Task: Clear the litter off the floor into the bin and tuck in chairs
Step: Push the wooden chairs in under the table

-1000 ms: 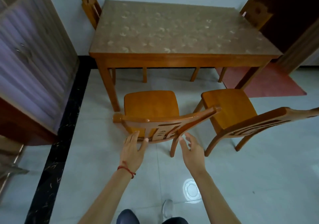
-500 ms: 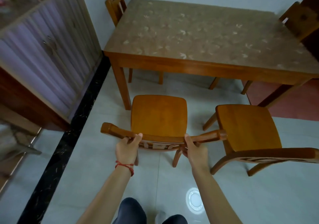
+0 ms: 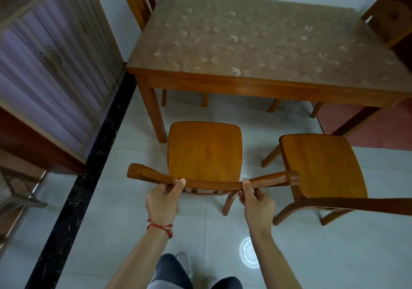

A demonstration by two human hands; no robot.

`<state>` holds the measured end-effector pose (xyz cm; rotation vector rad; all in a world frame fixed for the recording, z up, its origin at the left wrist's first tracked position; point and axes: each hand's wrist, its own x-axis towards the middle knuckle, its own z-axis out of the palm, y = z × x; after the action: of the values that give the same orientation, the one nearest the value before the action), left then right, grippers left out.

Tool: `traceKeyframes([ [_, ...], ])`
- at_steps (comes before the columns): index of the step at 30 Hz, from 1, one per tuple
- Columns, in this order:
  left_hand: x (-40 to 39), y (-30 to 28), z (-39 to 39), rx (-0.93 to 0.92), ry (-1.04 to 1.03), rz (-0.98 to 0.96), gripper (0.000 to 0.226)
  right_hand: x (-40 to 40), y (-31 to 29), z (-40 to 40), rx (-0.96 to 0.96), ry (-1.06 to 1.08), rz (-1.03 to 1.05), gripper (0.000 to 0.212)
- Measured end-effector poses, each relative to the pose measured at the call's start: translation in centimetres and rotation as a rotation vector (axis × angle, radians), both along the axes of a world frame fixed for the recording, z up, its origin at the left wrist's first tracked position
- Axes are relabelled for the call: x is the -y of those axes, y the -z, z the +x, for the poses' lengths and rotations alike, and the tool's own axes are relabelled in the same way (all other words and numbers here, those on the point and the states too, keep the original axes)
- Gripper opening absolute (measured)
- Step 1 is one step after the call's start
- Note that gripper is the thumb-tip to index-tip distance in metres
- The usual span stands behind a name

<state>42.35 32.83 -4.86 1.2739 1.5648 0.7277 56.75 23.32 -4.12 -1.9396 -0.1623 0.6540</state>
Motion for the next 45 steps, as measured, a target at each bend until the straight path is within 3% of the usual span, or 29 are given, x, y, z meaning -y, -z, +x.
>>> traceKeyframes([
  [4, -1.9, -0.1, 0.6, 0.013, 0.010, 0.008, 0.037, -1.7, -0.4, 0.2, -0.009, 0.024, 0.008, 0.032],
  [8, -3.8, -0.2, 1.5, 0.045, 0.016, 0.024, 0.031, -3.4, -0.7, 1.2, 0.025, 0.035, 0.029, 0.046],
  [13, -5.2, -0.5, 3.7, 0.068, -0.004, 0.003, 0.025, -5.1, -0.4, 3.3, 0.047, 0.048, 0.012, 0.031],
  [21, -8.0, -0.2, 6.4, 0.047, 0.014, -0.006, 0.026, -7.6, 0.2, 5.9, 0.066, 0.029, 0.006, 0.043],
  [25, -10.2, 0.2, 8.0, 0.082, -0.026, -0.021, 0.025, -9.7, 0.3, 7.9, 0.053, -0.013, -0.007, 0.034],
  [45, -23.2, 1.4, 17.3, 0.137, -0.093, -0.074, 0.021, -22.3, 0.5, 17.9, 0.046, -0.084, 0.069, 0.031],
])
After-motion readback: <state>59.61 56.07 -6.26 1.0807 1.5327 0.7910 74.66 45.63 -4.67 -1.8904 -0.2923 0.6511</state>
